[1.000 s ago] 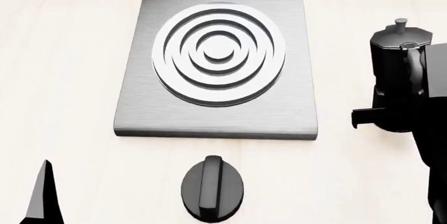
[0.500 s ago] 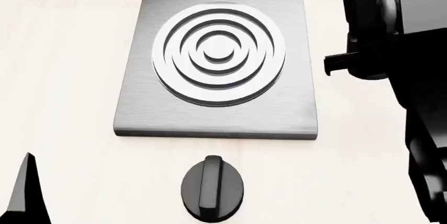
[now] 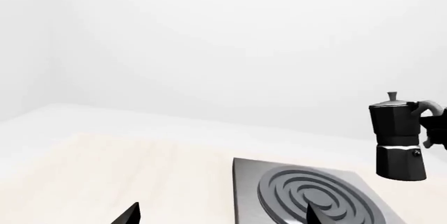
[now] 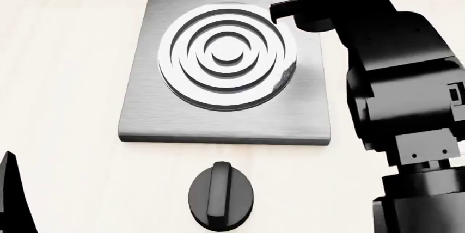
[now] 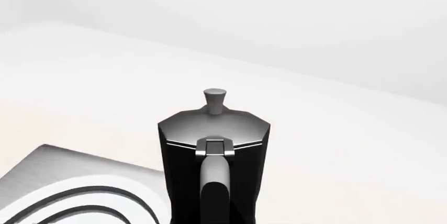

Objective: Put the moka pot on the stove.

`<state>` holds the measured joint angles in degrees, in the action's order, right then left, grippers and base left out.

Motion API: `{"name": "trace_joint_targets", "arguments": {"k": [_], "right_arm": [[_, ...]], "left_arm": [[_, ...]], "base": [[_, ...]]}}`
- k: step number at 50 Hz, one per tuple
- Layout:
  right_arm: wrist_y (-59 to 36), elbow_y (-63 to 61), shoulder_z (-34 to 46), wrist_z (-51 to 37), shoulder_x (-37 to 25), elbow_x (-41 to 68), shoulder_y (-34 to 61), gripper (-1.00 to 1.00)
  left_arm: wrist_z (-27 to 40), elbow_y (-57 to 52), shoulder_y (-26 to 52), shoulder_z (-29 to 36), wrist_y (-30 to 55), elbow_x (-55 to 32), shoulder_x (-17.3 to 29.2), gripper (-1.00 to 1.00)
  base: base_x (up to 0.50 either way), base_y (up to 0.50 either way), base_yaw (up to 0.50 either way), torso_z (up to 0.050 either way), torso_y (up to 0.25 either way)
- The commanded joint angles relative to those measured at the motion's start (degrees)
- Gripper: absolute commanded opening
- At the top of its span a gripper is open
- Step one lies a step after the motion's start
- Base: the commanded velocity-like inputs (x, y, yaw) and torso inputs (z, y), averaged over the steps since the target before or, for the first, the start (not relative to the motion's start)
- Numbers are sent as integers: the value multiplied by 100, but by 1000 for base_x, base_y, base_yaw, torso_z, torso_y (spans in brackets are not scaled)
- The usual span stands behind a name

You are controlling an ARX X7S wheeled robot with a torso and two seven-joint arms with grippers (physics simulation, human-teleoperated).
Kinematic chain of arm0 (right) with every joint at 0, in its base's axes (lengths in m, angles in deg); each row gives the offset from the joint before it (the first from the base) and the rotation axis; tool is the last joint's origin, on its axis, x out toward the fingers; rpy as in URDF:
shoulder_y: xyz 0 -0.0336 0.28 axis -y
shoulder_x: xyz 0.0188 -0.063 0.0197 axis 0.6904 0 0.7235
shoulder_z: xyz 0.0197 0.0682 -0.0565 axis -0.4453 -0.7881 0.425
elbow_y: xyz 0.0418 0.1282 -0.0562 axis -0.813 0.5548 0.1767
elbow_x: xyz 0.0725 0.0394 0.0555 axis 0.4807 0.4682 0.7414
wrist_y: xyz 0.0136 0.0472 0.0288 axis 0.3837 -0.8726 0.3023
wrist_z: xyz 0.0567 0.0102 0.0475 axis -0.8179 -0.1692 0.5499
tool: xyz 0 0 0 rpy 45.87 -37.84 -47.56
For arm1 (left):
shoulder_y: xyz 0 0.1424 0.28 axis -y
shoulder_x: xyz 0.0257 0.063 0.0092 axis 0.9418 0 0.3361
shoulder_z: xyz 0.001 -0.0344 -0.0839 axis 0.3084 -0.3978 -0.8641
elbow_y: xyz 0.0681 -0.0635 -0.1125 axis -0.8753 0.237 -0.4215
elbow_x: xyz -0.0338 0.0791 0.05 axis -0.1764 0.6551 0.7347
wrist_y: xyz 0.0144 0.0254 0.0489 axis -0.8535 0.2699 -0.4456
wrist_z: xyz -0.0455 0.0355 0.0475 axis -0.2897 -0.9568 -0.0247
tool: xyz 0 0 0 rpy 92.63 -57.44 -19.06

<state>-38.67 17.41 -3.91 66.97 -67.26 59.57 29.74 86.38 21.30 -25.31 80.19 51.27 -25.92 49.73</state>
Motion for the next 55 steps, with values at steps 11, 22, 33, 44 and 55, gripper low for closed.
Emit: {"name": "trace_joint_targets", "arguments": {"k": [11, 22, 33, 44, 55], "right_arm": [[2484, 4196, 233, 574, 1393, -567, 1778, -100], [2552, 4199, 829, 530, 1523, 78, 1707, -100], [2768, 4149, 2946, 356, 1524, 2209, 1769, -100], [3101, 4048, 4830, 169, 1524, 4096, 1705, -100], [3337, 3815, 6067, 62, 1525, 5220, 1598, -100]], "left_arm": [[4, 73, 6, -132, -83, -217, 52, 100], [29, 77, 11, -175, -92, -296, 81, 100], [51, 40, -16, -177, -112, -331, 101, 100], [67, 18, -13, -154, -134, -337, 112, 100], [59, 50, 0, -106, -162, -337, 109, 100]], "base": [[0, 0, 0, 0, 1], [0, 0, 0, 0, 1], [0, 0, 0, 1, 2], [0, 0, 0, 0, 1], [0, 0, 0, 0, 1]]}}
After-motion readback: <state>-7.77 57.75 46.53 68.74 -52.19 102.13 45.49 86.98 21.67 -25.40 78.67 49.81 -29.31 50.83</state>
